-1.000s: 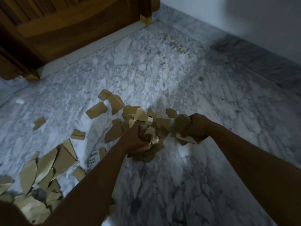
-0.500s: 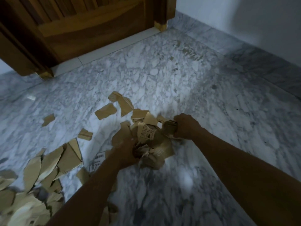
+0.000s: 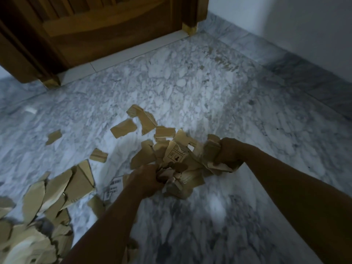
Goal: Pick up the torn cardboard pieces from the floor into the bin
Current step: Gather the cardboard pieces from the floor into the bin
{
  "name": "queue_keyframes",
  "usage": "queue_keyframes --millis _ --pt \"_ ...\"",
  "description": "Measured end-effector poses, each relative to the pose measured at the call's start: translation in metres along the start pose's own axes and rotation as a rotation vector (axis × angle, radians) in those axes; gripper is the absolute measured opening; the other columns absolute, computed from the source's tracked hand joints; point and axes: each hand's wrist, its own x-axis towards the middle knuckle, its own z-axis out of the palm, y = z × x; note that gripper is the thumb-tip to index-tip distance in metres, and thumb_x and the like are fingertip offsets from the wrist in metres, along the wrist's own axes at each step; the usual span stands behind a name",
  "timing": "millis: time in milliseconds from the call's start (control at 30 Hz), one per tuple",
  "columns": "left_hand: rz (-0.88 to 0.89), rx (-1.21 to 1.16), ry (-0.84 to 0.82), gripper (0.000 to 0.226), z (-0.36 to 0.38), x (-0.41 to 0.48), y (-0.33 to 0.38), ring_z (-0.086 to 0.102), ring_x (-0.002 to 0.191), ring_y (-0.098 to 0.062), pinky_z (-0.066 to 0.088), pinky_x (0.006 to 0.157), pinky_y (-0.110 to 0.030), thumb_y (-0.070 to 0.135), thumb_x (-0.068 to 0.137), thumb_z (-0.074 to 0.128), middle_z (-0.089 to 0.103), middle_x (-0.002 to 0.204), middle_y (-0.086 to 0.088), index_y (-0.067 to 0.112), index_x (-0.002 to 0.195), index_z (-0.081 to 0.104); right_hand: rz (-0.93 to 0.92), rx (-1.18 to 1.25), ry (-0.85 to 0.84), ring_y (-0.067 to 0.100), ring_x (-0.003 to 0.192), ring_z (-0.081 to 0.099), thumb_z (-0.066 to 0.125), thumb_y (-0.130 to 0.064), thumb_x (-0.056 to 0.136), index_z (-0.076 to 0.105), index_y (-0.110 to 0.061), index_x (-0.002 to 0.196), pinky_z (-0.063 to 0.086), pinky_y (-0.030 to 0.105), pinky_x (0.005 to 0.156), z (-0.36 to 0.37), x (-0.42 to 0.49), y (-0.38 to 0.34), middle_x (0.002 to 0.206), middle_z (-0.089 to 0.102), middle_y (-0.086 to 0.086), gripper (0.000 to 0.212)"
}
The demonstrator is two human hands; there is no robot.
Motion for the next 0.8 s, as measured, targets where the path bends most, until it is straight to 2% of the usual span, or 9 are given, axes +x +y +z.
queue_keyframes --millis 33,100,200,300,433,567,633,800 --pt "0.001 -0.001 -0.002 0.065 0.001 0.002 -0.001 0.067 0.095 -0.021 0.057 0.083 -0.041 0.072 0.054 0.054 0.069 0.102 0.005 0.036 0.108 0.063 0.039 0.046 0.047 0.021 0.090 0.062 0.089 -0.040 0.063 0.067 -0.013 0.117 0.050 0.030 0.074 -0.007 0.002 0.003 0.112 0.068 0.010 0.065" --pt "0.009 -0.009 -0.004 0.069 0.001 0.003 0.000 0.066 0.098 -0.021 0.056 0.085 -0.042 0.072 0.053 0.055 0.069 0.104 0.005 0.036 0.112 0.061 0.105 0.182 0.181 0.023 0.091 0.063 0.088 -0.046 0.063 0.067 -0.009 0.118 0.051 0.030 0.074 -0.016 0.008 0.007 0.108 0.069 0.010 0.069" --pt "0.007 -0.002 0.011 0.069 0.002 0.004 0.000 0.066 0.095 -0.023 0.056 0.082 -0.041 0.069 0.050 0.052 0.069 0.101 0.004 0.034 0.110 0.062 0.197 0.436 0.323 0.030 0.109 0.063 0.083 -0.053 0.068 0.058 -0.002 0.128 0.053 0.038 0.091 -0.010 0.023 0.004 0.120 0.065 0.016 0.083" --pt "0.019 -0.016 0.018 0.063 0.005 0.007 -0.005 0.066 0.091 -0.022 0.057 0.079 -0.041 0.066 0.050 0.055 0.068 0.096 0.004 0.034 0.104 0.061 0.241 0.447 0.359 0.032 0.123 0.055 0.081 -0.052 0.071 0.050 -0.006 0.136 0.048 0.039 0.099 0.015 0.036 -0.009 0.134 0.056 0.017 0.086" --pt "0.044 -0.029 0.033 0.051 0.011 0.011 -0.012 0.064 0.082 -0.018 0.057 0.075 -0.040 0.063 0.053 0.058 0.065 0.085 0.006 0.034 0.095 0.059 0.220 0.510 0.444 0.032 0.116 0.059 0.082 -0.044 0.070 0.054 -0.010 0.128 0.048 0.038 0.093 0.030 0.043 -0.013 0.127 0.058 0.014 0.072" --pt "0.060 -0.051 0.023 0.053 0.010 0.015 -0.012 0.065 0.083 -0.018 0.057 0.076 -0.040 0.065 0.052 0.060 0.066 0.086 0.007 0.033 0.094 0.061 0.240 0.513 0.345 0.031 0.117 0.060 0.086 -0.054 0.049 0.056 -0.014 0.132 0.052 0.040 0.097 0.029 0.043 0.000 0.127 0.062 0.012 0.097" --pt "0.076 -0.053 0.037 0.047 0.010 0.014 -0.012 0.064 0.081 -0.016 0.057 0.075 -0.039 0.065 0.055 0.060 0.065 0.083 0.008 0.035 0.091 0.060 0.231 0.509 0.347 0.029 0.116 0.061 0.086 -0.053 0.051 0.059 -0.014 0.131 0.052 0.039 0.097 0.030 0.038 0.007 0.126 0.064 0.011 0.092" --pt "0.092 -0.058 0.046 0.042 0.008 0.007 -0.007 0.063 0.079 -0.014 0.057 0.074 -0.038 0.065 0.057 0.057 0.064 0.082 0.009 0.036 0.088 0.060 0.177 0.679 0.637 0.021 0.105 0.063 0.083 -0.044 0.068 0.061 -0.014 0.123 0.049 0.027 0.077 0.001 0.012 0.025 0.114 0.065 0.002 0.066"
